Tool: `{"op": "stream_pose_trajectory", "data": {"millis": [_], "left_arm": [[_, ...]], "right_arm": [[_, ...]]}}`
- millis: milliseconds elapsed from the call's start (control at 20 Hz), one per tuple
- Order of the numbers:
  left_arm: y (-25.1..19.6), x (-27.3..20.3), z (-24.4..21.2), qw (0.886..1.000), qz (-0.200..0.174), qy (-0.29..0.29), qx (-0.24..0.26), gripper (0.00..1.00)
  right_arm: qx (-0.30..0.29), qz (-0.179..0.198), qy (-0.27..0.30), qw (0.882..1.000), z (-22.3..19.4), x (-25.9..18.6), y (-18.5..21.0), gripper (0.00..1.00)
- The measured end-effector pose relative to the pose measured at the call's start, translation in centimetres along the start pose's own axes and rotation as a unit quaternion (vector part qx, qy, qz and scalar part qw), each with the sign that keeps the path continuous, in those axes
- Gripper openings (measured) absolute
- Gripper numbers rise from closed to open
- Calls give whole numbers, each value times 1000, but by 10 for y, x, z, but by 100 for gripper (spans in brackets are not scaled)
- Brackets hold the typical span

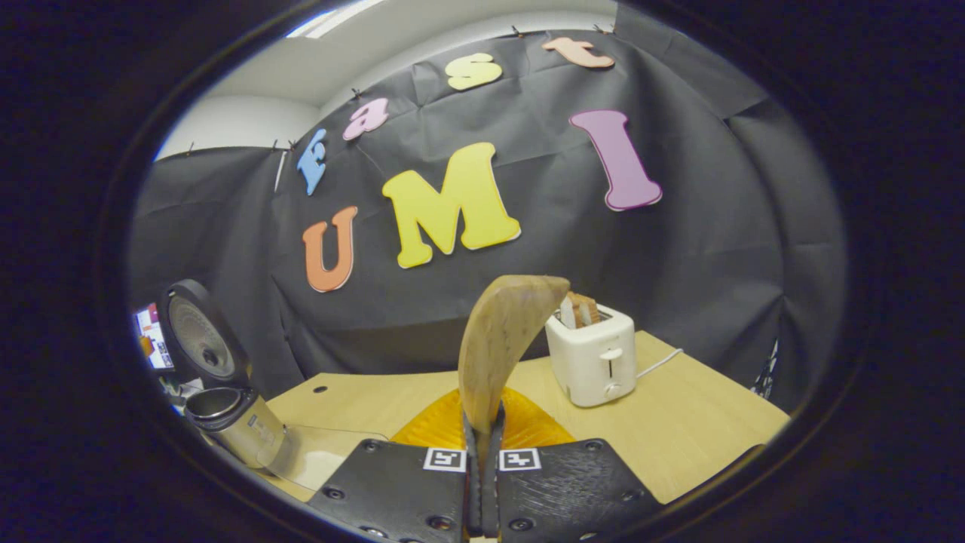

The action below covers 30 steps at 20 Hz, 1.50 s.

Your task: Close the left gripper, press the button to open the rice cooker; take a wooden spoon from the chopstick holder with the right hand, scoop a spoonful of rice and pour it into the rice cooker, then put the wooden spoon back into the chopstick holder.

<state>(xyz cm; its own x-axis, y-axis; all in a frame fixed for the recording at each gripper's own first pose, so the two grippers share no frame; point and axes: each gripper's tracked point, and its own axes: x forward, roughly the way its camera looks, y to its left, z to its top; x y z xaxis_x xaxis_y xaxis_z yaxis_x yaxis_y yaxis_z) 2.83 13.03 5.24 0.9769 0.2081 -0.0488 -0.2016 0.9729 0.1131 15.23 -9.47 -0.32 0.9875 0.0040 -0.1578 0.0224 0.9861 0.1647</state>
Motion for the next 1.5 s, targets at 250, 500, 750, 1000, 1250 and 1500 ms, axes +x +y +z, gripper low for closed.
{"op": "stream_pose_trajectory", "data": {"millis": [250, 500, 750, 1000, 1250, 1500], "left_arm": [[0, -9, -7, 1000, -13, -7, -6, 99], [10, -18, -10, 1000, -4, -28, -14, 100], [33, -23, -20, 999, 20, -30, -25, 99], [24, -23, -12, 999, -4, -41, -31, 99], [21, -25, -12, 999, -19, -44, -17, 98], [39, -27, -5, 998, -7, -56, -36, 99]], "right_arm": [[-20, 53, -13, 998, 24, -4, 73, 1], [-59, 90, 21, 994, -12, 14, 149, 1], [-134, 74, 94, 984, -89, 34, 171, 1], [-200, 24, 124, 972, -121, 39, 156, 1], [-211, 28, 169, 962, -163, 28, 167, 1], [-142, 59, 186, 970, -175, 20, 203, 1]]}}
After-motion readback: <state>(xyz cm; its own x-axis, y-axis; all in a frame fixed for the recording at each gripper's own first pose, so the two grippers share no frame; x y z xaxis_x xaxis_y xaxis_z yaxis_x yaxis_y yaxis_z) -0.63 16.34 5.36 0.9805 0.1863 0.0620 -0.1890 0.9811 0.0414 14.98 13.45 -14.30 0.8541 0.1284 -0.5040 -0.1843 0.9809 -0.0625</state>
